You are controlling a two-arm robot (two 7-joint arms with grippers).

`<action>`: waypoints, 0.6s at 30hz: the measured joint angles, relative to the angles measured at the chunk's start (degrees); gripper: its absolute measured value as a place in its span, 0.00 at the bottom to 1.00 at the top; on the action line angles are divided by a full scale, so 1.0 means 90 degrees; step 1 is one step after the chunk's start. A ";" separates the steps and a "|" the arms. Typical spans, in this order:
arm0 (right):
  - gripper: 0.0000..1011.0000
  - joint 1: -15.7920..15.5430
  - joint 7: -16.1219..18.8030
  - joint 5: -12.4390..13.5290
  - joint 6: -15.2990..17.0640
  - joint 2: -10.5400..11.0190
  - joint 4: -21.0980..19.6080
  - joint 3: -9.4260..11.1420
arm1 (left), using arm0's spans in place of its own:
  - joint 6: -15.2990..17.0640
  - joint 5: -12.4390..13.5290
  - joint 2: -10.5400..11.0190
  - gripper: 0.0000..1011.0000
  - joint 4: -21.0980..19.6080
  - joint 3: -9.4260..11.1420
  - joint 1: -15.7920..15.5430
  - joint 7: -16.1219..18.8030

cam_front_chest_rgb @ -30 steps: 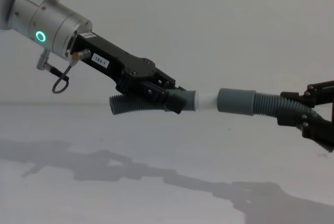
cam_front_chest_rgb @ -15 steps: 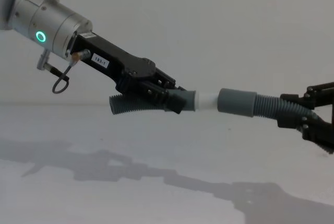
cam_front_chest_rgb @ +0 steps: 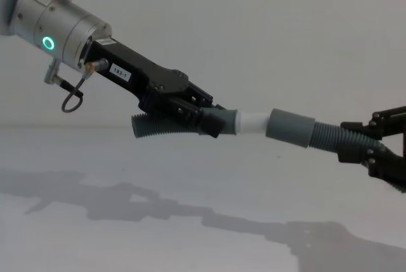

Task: Use both hands to pick up one end of the pipe from the table, align the ends, and insert them.

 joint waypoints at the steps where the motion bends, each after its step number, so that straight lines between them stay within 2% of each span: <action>1: 0.21 0.0009 0.0005 -0.0003 0.0007 0.0002 0.0007 -0.0009 | 0.0000 0.0001 0.0000 0.32 0.0002 0.0000 -0.0001 -0.0005; 18: 0.21 0.0113 0.0061 -0.0031 0.0017 0.0028 0.0129 -0.0066 | 0.0091 0.0123 0.0088 0.32 -0.0053 0.0073 -0.0017 0.0061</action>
